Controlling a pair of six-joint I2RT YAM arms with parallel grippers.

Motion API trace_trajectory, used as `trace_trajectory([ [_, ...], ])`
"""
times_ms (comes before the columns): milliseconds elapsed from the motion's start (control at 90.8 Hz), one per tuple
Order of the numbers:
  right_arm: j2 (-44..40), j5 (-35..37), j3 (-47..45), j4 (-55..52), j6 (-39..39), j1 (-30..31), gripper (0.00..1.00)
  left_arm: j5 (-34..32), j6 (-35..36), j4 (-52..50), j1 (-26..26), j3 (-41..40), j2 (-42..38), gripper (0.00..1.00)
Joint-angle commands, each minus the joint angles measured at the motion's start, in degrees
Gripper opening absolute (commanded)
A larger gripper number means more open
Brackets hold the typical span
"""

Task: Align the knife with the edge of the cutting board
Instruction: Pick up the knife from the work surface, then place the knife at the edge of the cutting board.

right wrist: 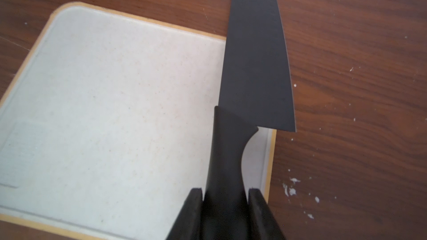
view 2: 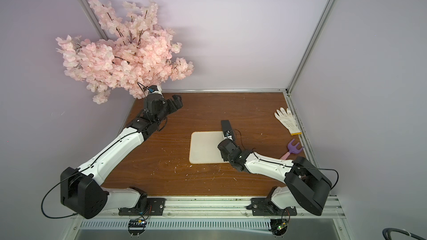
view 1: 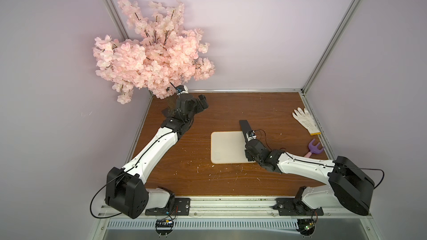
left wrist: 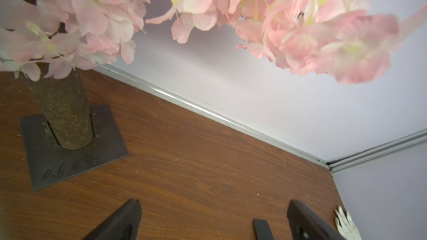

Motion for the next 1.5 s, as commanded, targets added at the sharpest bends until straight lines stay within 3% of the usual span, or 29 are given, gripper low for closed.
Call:
trace_trajectory([
  [0, -1.68, 3.18, 0.05, -1.56, 4.85, 1.93, 0.0, 0.57, 0.57, 0.49, 0.83, 0.45, -0.9, 1.0],
  [716, 7.83, 1.73, 2.51, -2.43, 11.75, 5.48, 0.0, 0.74, 0.65, 0.48, 0.87, 0.55, -0.68, 1.0],
  [969, 8.43, 1.21, 2.87, -3.39, 11.87, 5.64, 0.27, 0.86, 0.62, 0.49, 0.91, 0.59, -0.71, 1.0],
  [1189, 8.55, 1.26, 2.81, -3.64, 12.34, 5.71, 0.31, 0.92, 0.74, 0.51, 0.91, 0.55, -0.82, 1.0],
  [1266, 9.1, 1.6, 3.27, -3.8, 12.48, 6.04, 0.27, 0.97, 0.64, 0.53, 0.91, 0.53, -0.68, 1.0],
  [1387, 9.06, 3.66, 4.11, -4.68, 13.06, 6.72, 0.0, 1.02, 0.64, 0.5, 0.91, 0.56, -0.64, 1.0],
  [1486, 7.9, 6.27, 5.04, -6.04, 13.56, 7.62, 0.0, 1.01, 0.71, 0.58, 0.91, 0.45, -0.72, 1.0],
])
